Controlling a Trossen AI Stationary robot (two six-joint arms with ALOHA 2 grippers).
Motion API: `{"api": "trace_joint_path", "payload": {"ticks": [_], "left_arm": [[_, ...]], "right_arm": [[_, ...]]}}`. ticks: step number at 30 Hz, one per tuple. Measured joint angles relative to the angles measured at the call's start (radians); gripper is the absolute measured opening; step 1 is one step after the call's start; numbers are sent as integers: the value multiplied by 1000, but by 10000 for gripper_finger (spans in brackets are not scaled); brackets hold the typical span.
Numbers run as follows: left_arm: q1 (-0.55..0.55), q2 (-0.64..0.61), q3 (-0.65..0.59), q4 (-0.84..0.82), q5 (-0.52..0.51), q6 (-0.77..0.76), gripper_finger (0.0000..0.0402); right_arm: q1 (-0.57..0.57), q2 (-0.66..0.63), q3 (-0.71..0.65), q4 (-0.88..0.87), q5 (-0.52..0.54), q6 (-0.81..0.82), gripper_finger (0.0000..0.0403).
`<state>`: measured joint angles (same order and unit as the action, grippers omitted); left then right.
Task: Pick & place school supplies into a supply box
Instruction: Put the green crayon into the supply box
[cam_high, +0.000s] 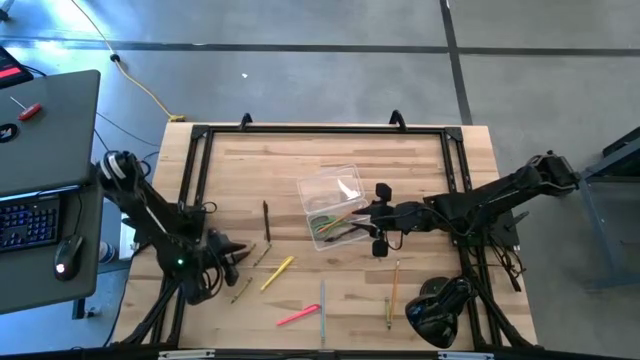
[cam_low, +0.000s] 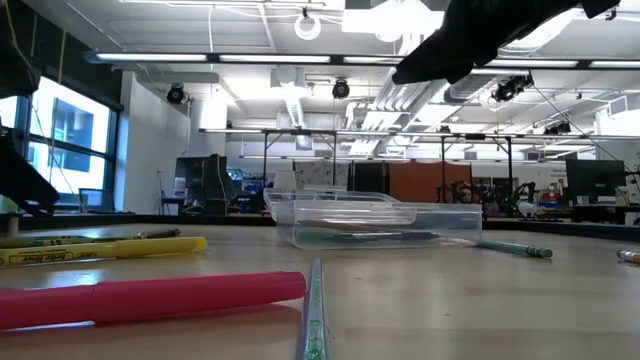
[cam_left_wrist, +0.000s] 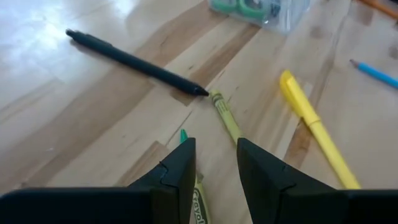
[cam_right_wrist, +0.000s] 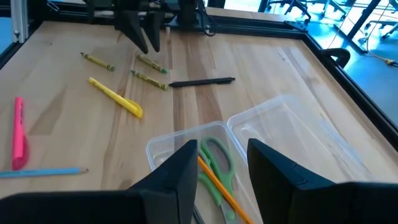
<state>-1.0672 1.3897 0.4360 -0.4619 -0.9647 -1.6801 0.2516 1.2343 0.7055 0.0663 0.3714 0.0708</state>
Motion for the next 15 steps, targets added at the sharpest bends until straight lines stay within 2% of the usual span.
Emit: {"api": "trace_joint_path", "payload": {"ticks": [10,15], "left_arm": [[0,200,-1,171,-27,-2,150],[0,288,2,207,-81,-37,150]], "right_arm": [[0,0,0,6,0,0,119],[-1,0,0,6,0,0,119]]}}
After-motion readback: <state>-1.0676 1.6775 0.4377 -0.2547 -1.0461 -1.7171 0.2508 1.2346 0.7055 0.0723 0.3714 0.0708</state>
